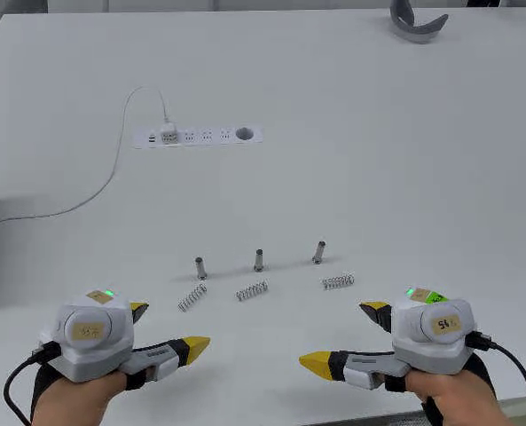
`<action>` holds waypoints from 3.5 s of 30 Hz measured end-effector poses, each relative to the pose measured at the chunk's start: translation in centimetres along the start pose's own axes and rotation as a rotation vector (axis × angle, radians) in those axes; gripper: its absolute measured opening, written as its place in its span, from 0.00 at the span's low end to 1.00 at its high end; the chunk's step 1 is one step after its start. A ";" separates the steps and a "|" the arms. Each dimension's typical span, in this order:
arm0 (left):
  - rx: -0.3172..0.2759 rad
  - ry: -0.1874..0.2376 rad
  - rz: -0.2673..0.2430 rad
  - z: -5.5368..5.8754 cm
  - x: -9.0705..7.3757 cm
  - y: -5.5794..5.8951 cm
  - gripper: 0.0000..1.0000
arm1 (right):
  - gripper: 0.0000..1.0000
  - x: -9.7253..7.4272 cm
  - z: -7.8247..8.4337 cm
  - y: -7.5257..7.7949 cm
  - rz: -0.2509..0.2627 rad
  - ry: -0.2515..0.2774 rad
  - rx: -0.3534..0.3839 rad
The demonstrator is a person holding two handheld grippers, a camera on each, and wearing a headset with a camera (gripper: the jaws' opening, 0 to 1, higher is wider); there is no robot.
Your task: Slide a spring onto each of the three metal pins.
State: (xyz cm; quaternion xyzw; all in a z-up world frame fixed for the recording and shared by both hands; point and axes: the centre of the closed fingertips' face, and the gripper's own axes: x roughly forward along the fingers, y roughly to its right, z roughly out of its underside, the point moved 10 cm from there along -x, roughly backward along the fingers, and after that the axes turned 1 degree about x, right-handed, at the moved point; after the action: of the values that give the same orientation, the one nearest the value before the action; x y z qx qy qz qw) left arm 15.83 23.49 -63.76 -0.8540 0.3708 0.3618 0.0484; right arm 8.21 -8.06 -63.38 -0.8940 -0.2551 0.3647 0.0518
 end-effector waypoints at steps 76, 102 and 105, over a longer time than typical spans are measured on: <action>0.177 -0.176 -0.022 -0.4 7.9 -2.9 0.12 | 0.87 -0.2 0.7 -0.1 0.002 -0.032 0.001; 0.176 -0.130 0.026 -0.8 4.5 -0.1 0.11 | 0.86 0.2 0.7 -0.6 -0.024 -0.021 0.011; 0.177 -0.120 0.045 -1.3 4.1 0.4 0.11 | 0.85 0.2 0.6 -0.6 -0.029 -0.017 0.015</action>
State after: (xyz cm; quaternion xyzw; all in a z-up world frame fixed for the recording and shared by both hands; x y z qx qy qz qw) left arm 18.17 20.28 -65.42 -0.8146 0.4169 0.3791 0.1373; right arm 7.65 -7.47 -63.79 -0.8867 -0.2658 0.3733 0.0617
